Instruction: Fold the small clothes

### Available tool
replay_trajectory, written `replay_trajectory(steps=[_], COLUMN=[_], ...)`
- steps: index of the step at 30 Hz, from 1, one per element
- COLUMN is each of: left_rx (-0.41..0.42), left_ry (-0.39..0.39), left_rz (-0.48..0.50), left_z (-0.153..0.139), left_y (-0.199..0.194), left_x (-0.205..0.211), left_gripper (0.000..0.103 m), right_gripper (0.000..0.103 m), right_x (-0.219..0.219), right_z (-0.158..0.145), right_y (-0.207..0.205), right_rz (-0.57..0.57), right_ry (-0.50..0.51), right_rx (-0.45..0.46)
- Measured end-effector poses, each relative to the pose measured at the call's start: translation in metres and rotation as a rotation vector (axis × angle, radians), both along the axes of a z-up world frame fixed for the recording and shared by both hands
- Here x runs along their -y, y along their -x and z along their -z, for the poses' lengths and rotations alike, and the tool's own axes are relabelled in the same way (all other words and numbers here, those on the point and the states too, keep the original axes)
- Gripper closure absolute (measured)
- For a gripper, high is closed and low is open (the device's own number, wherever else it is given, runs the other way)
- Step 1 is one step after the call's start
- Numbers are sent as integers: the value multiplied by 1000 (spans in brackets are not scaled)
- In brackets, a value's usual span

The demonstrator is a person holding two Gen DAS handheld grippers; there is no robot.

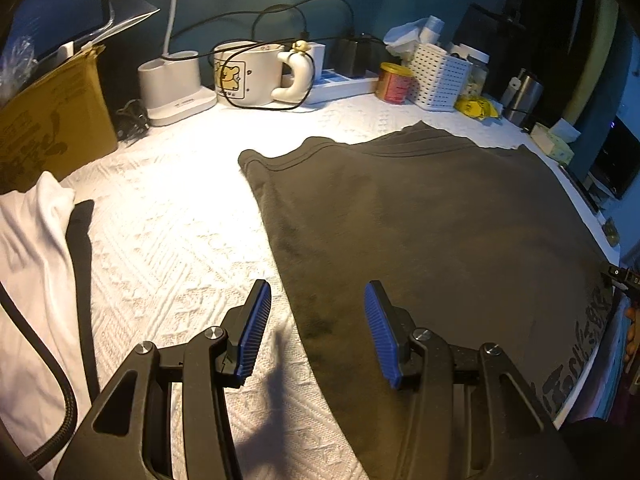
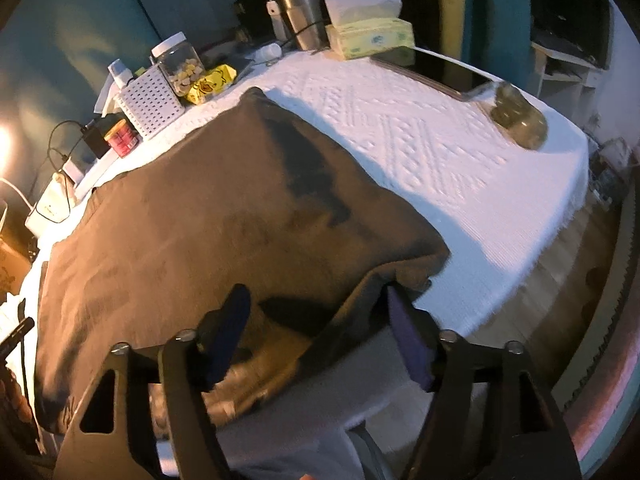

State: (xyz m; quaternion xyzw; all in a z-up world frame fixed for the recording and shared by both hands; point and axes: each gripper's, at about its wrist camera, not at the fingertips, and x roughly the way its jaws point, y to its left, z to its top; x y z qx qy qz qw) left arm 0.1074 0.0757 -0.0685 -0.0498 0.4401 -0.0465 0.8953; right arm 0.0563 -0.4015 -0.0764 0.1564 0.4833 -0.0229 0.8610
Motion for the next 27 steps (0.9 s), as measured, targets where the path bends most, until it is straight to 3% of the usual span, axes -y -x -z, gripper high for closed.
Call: replay_trajectory(steps=[5, 10, 17, 21, 24, 27], left_rx=[-14, -37, -28, -31, -40, -49], left_ry=[-15, -29, -59, -65, -67, -66], left_rz=[-17, -11, 4, -34, -57, -75], left_z=[-1, 3, -7, -11, -11, -11], left_y=[-3, -9, -13, -13, -13, -13], left_x=[7, 21, 38, 39, 40, 42], left_gripper=[55, 55, 55, 55, 55, 55], right_gripper=[26, 26, 25, 25, 38, 64], right_x=[3, 25, 18, 5, -18, -24], right_z=[3, 5, 7, 10, 11, 13], right_y=[-9, 8, -7, -30, -51, -63], right_rz=[39, 205, 135, 24, -98, -137], right_ry=[36, 25, -31, -85, -8, 22], right_rx=[27, 2, 85, 141, 142, 139])
